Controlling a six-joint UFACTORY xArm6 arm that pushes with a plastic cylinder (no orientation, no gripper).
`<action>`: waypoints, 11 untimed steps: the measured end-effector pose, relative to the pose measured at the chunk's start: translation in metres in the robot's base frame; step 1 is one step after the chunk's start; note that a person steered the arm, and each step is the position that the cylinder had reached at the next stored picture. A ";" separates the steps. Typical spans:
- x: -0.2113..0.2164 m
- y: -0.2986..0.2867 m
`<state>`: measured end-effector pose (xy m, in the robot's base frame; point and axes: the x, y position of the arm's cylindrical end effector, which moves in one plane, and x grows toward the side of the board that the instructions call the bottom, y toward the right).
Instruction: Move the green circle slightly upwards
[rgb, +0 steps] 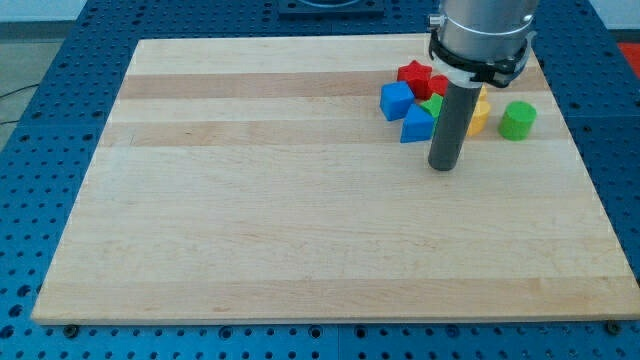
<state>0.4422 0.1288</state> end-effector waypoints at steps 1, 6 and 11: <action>0.015 -0.004; -0.008 0.108; -0.085 0.142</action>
